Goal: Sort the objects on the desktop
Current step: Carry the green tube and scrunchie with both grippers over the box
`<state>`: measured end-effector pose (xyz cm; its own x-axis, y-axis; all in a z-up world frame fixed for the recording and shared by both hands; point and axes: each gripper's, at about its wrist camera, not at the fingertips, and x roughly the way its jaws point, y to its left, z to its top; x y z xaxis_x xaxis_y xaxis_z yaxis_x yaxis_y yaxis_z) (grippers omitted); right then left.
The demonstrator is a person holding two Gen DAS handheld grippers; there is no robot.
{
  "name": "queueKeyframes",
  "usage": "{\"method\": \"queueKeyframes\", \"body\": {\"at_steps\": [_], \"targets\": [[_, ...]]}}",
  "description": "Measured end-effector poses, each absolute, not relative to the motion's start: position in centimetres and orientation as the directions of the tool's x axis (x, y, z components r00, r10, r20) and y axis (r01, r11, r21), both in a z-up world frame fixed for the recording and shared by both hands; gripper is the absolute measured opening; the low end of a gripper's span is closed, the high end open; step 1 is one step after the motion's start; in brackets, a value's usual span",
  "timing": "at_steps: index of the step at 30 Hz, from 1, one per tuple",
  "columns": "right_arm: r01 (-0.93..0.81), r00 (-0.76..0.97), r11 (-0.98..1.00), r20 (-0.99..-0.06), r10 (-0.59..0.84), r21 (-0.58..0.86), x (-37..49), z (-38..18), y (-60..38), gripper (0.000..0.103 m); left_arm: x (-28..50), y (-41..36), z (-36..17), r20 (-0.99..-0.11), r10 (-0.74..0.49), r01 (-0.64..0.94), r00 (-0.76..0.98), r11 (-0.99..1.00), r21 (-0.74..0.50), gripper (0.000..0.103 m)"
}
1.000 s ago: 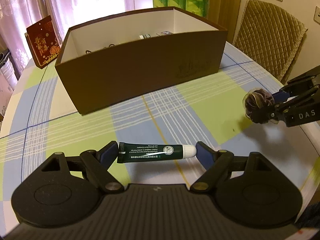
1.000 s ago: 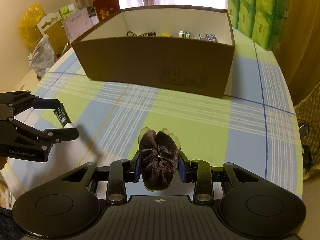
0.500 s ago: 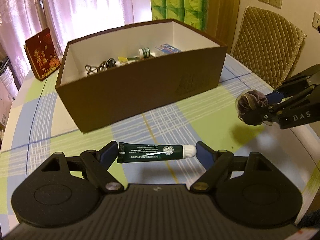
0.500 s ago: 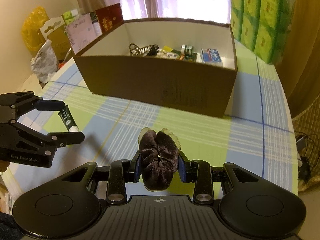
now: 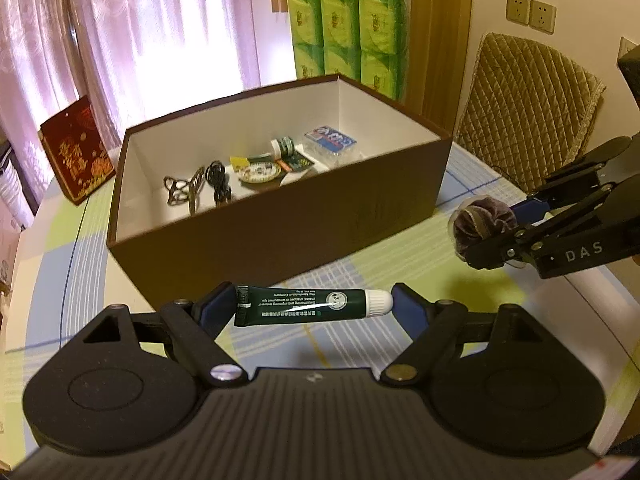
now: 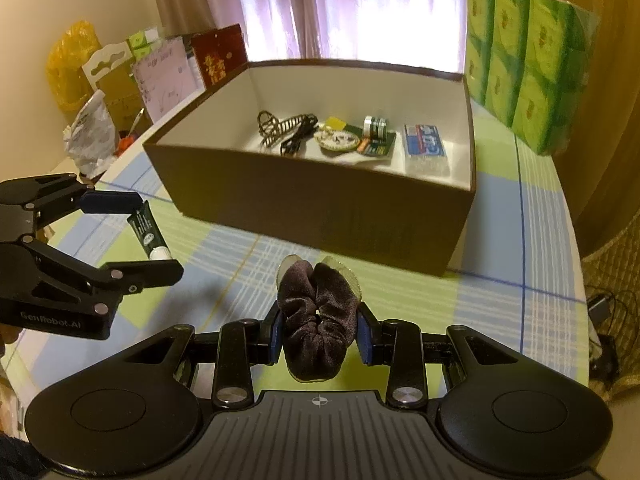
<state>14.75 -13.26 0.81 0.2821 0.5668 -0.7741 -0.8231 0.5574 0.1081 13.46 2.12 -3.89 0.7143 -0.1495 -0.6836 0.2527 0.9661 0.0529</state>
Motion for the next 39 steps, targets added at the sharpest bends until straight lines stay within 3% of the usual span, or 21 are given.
{"method": "queueKeyframes", "body": {"at_steps": [39], "targets": [[-0.839, 0.35, 0.54, -0.7, 0.622, 0.06, 23.2, 5.0, -8.0, 0.033, 22.6, 5.3, -0.7, -0.617, -0.078, 0.192, 0.784, 0.974, 0.121, 0.081]]}}
